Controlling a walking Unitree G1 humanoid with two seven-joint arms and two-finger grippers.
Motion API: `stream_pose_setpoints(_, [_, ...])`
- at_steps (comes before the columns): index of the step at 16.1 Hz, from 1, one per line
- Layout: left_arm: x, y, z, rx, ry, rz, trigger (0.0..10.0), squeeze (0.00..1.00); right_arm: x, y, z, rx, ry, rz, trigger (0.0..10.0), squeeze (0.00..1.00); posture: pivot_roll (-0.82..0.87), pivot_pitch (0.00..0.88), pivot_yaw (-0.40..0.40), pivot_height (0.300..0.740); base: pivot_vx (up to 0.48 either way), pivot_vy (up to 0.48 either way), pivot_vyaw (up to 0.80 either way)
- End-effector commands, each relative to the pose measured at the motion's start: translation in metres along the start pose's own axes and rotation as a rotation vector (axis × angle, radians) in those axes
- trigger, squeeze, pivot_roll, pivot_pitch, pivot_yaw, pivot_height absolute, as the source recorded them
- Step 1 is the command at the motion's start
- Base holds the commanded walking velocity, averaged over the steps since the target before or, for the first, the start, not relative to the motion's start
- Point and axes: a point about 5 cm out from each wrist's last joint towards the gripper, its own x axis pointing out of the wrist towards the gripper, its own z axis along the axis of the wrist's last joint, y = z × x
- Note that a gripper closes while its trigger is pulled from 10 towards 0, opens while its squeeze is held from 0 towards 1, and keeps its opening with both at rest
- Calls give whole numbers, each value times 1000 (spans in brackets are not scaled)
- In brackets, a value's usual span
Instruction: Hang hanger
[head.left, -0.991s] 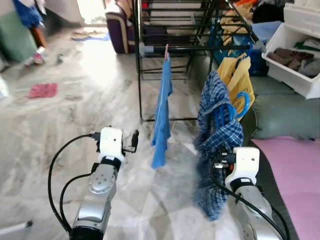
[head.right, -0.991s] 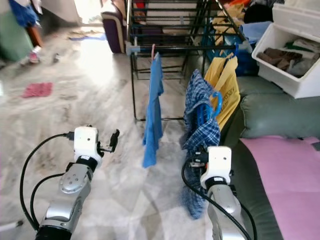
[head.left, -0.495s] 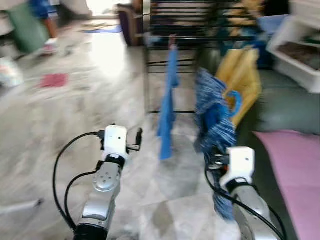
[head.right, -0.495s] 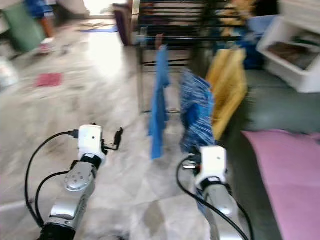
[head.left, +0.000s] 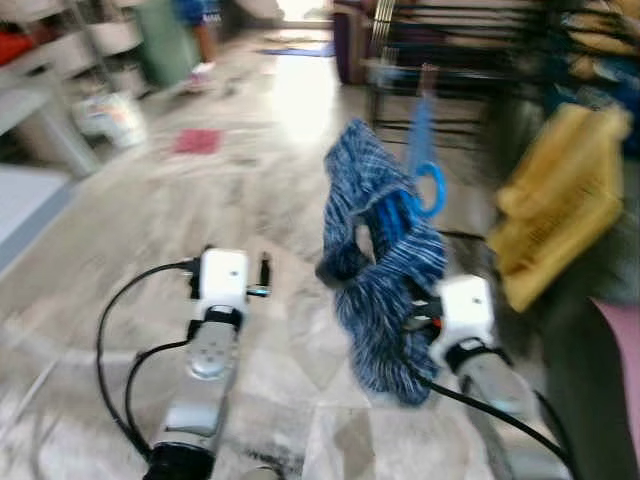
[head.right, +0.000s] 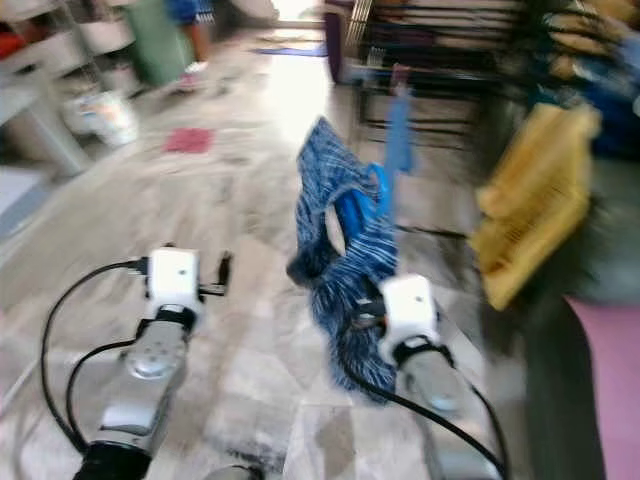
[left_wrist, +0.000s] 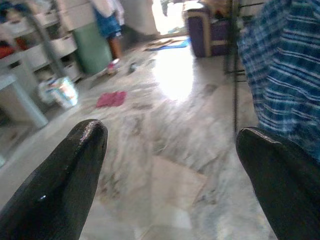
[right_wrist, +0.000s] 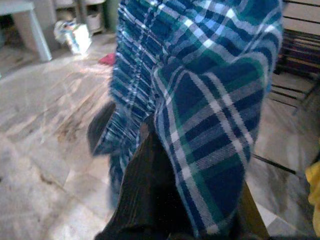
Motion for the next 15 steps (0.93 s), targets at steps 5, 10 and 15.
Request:
stream_pose_setpoints(5, [1,7,-5,23,17,35,10000,0,9,16,13,24,-51,82,10000,0,-50,80,11,740,0,0,800])
stream_pose_setpoints(10, [4,6,-5,22,14,39,10000,0,15,21,23,96,-77,117,10000,0,-51,73,4,740,0,0,800])
stream_pose_setpoints(15, [5,2,0,10,-6,33,10000,0,20,34,31,108,-88,201,10000,0,-53,67,0,740,0,0,800])
